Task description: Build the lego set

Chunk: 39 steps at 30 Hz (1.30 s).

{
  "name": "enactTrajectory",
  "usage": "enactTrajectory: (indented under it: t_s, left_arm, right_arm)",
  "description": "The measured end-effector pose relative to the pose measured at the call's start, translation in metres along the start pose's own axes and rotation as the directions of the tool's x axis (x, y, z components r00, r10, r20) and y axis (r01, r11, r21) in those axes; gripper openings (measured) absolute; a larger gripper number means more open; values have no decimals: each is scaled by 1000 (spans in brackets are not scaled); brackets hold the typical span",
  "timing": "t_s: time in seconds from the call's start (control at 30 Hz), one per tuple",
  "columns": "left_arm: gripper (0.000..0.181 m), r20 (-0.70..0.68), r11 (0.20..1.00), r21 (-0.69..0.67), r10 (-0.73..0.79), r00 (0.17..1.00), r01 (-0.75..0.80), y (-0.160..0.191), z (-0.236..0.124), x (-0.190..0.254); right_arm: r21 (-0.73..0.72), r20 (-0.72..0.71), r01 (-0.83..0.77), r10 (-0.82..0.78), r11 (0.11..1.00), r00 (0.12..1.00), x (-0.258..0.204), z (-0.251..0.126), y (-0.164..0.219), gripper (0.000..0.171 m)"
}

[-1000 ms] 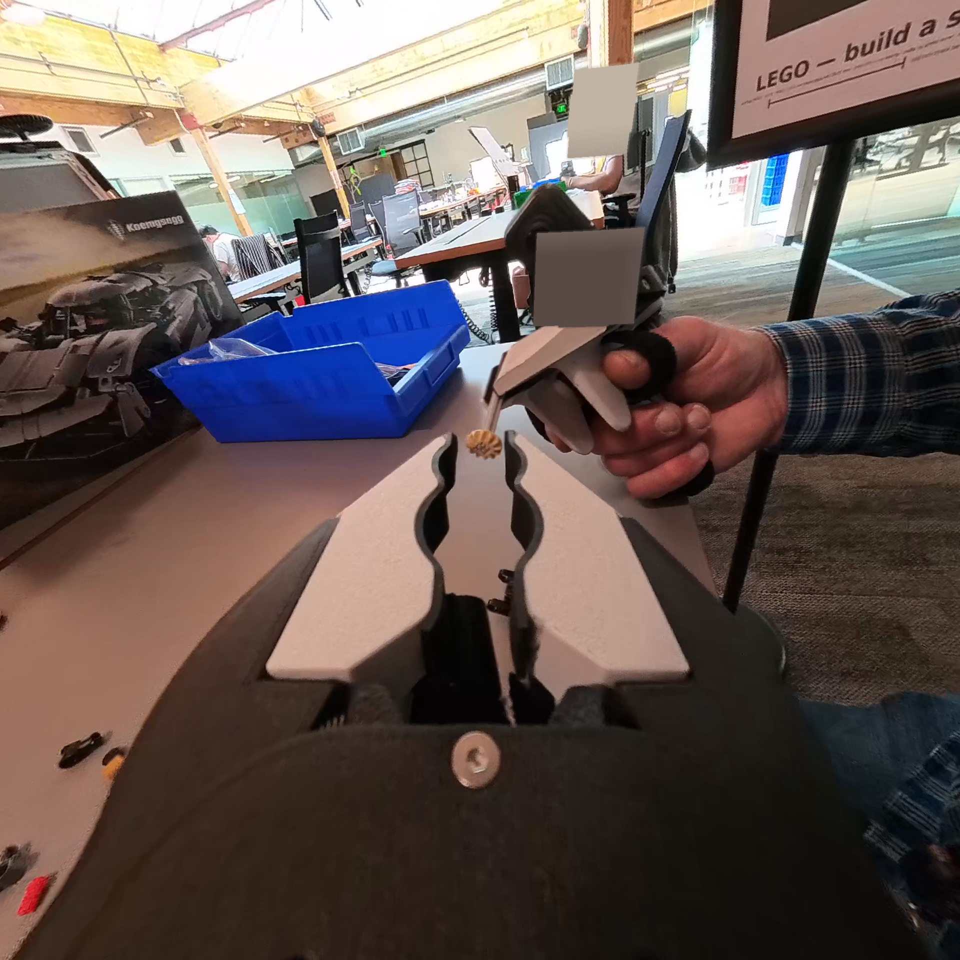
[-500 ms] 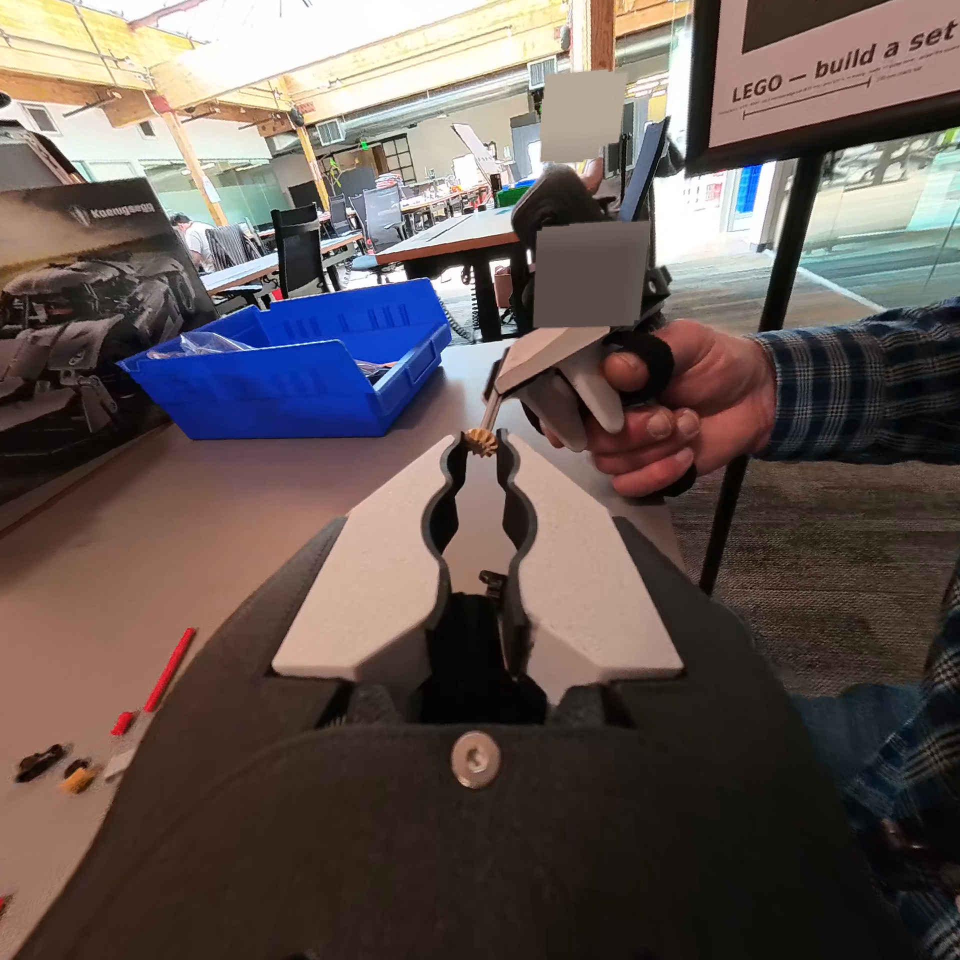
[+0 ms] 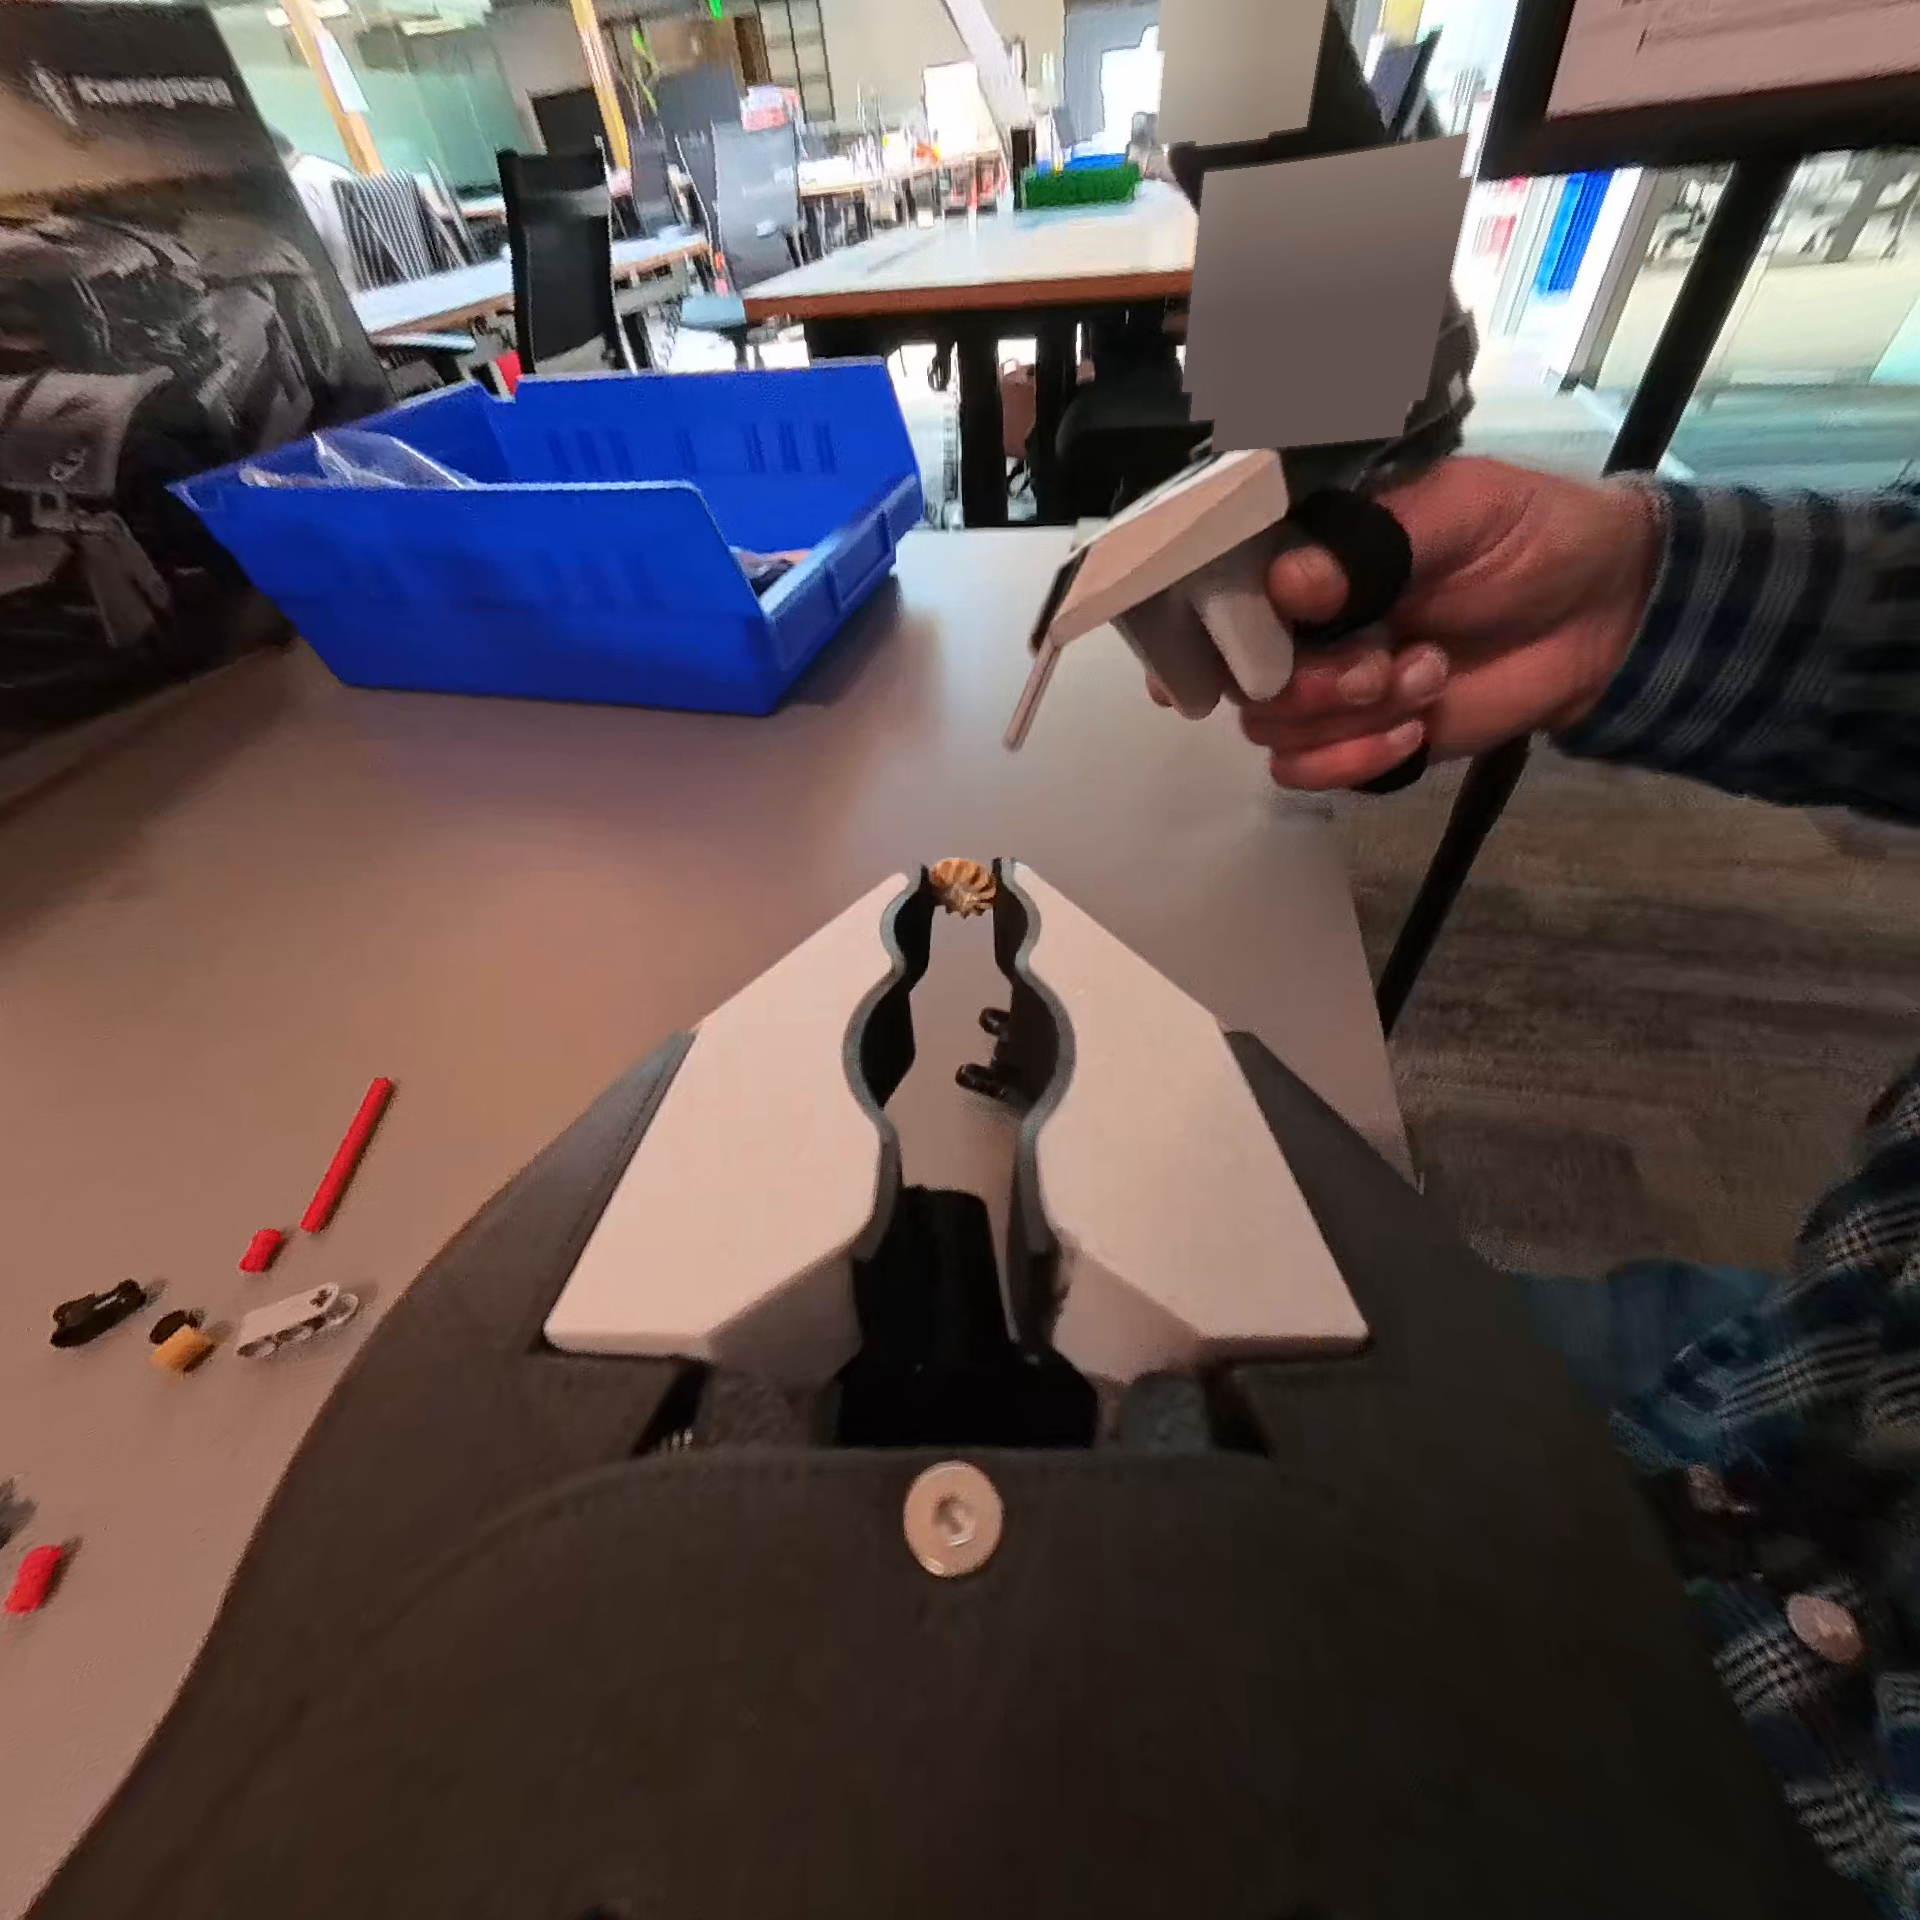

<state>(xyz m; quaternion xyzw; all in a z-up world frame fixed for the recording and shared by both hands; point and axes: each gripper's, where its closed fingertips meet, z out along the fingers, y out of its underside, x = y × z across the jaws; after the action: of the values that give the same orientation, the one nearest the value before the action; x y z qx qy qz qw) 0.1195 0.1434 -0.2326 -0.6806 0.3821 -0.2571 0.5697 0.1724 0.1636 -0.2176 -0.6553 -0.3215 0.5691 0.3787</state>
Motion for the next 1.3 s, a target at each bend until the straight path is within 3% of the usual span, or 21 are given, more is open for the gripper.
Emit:
enactTrajectory:
  t_s: [0.27,0.4,0.57,0.83,1.3]
  left_arm:
    - [11,37,982,-181,64,997,-56,29,0,-2]
    - [11,79,966,-249,96,992,-73,38,-8,-5]
    - [11,103,940,-338,76,992,-37,55,-20,-7]
    - [11,78,895,-445,80,994,-37,78,-17,3]
    - [12,31,869,-492,67,997,-43,80,3,37]
  right_arm:
    - [-266,-136,250,-293,931,946,18,10,36,1]
    - [-278,-117,225,-265,934,957,14,14,39,1]
    - [-366,-203,212,-300,906,932,24,21,56,1]
    - [-460,-225,216,-348,861,910,21,44,75,1]
    - [-475,-219,213,-349,854,911,17,36,79,1]
